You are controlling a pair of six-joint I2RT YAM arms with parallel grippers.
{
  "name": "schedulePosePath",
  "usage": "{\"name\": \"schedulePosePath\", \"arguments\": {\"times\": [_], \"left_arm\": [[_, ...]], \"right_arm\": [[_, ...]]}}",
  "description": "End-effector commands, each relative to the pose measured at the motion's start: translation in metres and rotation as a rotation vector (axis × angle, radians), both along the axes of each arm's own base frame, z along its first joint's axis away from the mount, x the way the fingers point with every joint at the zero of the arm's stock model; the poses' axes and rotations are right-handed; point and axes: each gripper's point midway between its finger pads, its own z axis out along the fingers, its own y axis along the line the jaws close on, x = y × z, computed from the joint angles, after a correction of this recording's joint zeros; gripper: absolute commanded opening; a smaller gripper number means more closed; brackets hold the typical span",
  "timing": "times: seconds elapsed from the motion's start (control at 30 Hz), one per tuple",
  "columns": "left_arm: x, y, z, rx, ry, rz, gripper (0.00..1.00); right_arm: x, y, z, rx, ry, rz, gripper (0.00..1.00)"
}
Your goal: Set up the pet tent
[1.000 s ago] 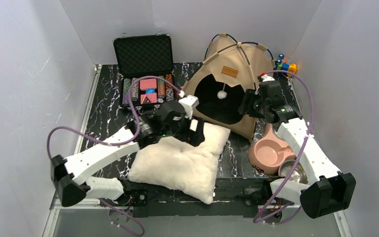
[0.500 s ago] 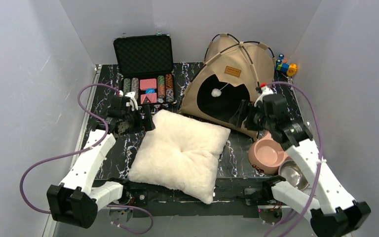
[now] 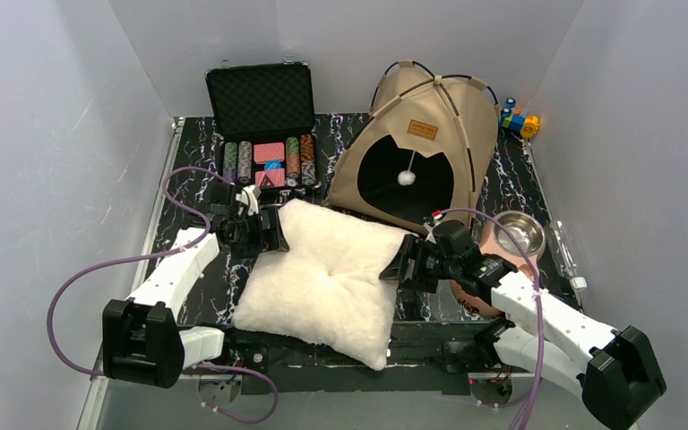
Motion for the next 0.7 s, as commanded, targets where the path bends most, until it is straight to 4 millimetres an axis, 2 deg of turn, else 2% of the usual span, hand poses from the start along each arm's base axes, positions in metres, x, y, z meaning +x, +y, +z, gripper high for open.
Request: {"name": "schedulePosePath", "arguments": {"times": [0.0, 0.13, 0.2, 0.23, 0.27, 0.3, 0.33, 0.37, 0.4, 0.6, 0.67], "left_arm": [[0.0, -0.007, -0.003, -0.044, -0.037, -0.047, 0.81], [-0.004, -0.014, -0.007, -0.081, -0.032, -0.07, 0.56], [-0.006, -0.02, -0.008, -0.12, -0.021, -0.091, 0.42], [-0.007, -0.024, -0.009, -0.138, -0.012, -0.101, 0.33], [-0.008, -0.028, -0.007, -0.166, -0.008, -0.113, 0.23], [-0.01, -0.033, -0.003, -0.198, -0.01, -0.128, 0.08], [-0.01, -0.038, 0.002, -0.227, -0.013, -0.14, 0.0], [-0.011, -0.042, 0.01, -0.256, -0.023, -0.152, 0.0], [-0.012, -0.047, 0.021, -0.284, -0.048, -0.169, 0.0], [-0.023, -0.076, 0.109, -0.37, -0.289, -0.27, 0.0], [-0.029, -0.091, 0.132, -0.386, -0.336, -0.313, 0.0]], "right_arm": [[0.009, 0.038, 0.019, 0.197, -0.032, -0.003, 0.83], [0.004, 0.047, -0.001, 0.13, 0.006, 0.015, 0.84], [0.003, 0.054, -0.005, 0.138, 0.011, 0.03, 0.81], [0.004, 0.06, -0.003, 0.162, 0.0, 0.044, 0.74], [0.005, 0.065, 0.001, 0.19, -0.009, 0.058, 0.56], [0.005, 0.07, 0.008, 0.218, -0.017, 0.072, 0.44], [0.006, 0.073, 0.015, 0.239, -0.031, 0.084, 0.28], [0.008, 0.075, 0.024, 0.249, -0.049, 0.09, 0.1], [0.009, 0.075, 0.031, 0.247, -0.067, 0.09, 0.01], [0.013, 0.063, 0.094, 0.22, -0.273, 0.149, 0.01], [0.014, 0.059, 0.111, 0.183, -0.315, 0.18, 0.01]]}}
